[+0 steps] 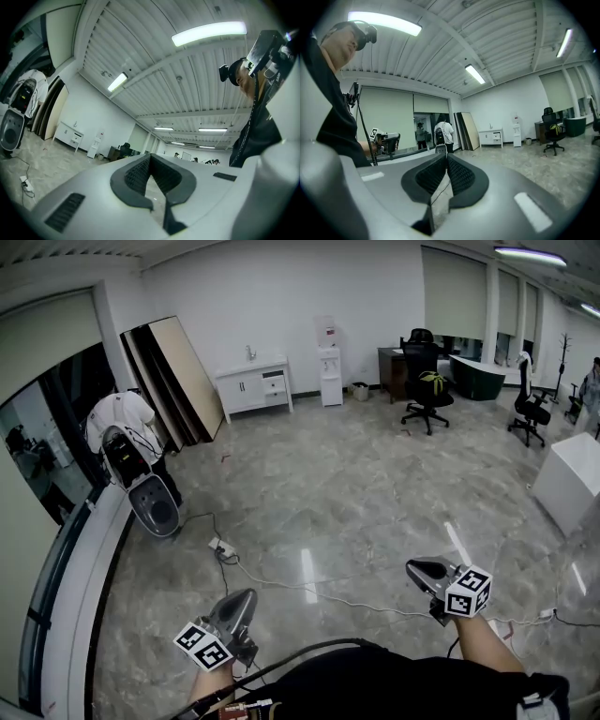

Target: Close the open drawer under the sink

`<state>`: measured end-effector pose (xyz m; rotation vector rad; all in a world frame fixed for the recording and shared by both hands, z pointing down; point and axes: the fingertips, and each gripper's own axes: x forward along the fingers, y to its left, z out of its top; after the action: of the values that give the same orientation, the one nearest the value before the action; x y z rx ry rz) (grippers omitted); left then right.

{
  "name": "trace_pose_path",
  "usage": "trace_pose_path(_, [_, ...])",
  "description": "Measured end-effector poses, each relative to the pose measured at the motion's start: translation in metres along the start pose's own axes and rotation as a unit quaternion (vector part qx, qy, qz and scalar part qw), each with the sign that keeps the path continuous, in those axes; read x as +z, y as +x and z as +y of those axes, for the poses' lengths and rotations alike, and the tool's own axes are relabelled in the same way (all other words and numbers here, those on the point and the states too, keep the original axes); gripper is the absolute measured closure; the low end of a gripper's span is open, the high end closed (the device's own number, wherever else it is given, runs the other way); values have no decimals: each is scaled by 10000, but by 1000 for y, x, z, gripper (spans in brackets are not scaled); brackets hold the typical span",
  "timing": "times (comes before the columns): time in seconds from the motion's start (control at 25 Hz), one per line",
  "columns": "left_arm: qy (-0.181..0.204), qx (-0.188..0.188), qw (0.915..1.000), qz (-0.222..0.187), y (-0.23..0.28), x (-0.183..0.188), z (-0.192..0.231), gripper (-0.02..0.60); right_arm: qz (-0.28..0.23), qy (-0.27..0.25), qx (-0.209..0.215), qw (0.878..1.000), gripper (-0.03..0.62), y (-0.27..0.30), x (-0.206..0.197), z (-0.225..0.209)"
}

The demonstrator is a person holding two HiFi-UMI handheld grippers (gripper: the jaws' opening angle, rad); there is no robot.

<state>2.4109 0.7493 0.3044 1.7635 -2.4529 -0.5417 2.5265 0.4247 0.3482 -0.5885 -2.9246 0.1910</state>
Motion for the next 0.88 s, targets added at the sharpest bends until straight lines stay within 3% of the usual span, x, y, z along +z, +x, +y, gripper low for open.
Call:
trace_pose_path(0.24, [-126, -416, 9990, -55, 13, 19, 80, 581, -90, -175, -389, 9990, 583, 66, 24, -5])
trace_pose_path(0.36, [2, -526, 9986, 29, 10, 42, 121, 581, -244, -125, -434, 9987, 583, 113, 39, -2])
trace_pose_path(0.6, [36, -403, 9992, -17, -13, 77, 218, 581, -286, -95, -347, 9989, 583, 216, 54, 9])
trace_pose_path(0.88, [-45, -376, 9993, 20, -16, 90, 291, 581, -42, -138, -353, 9993, 583, 290, 56, 11])
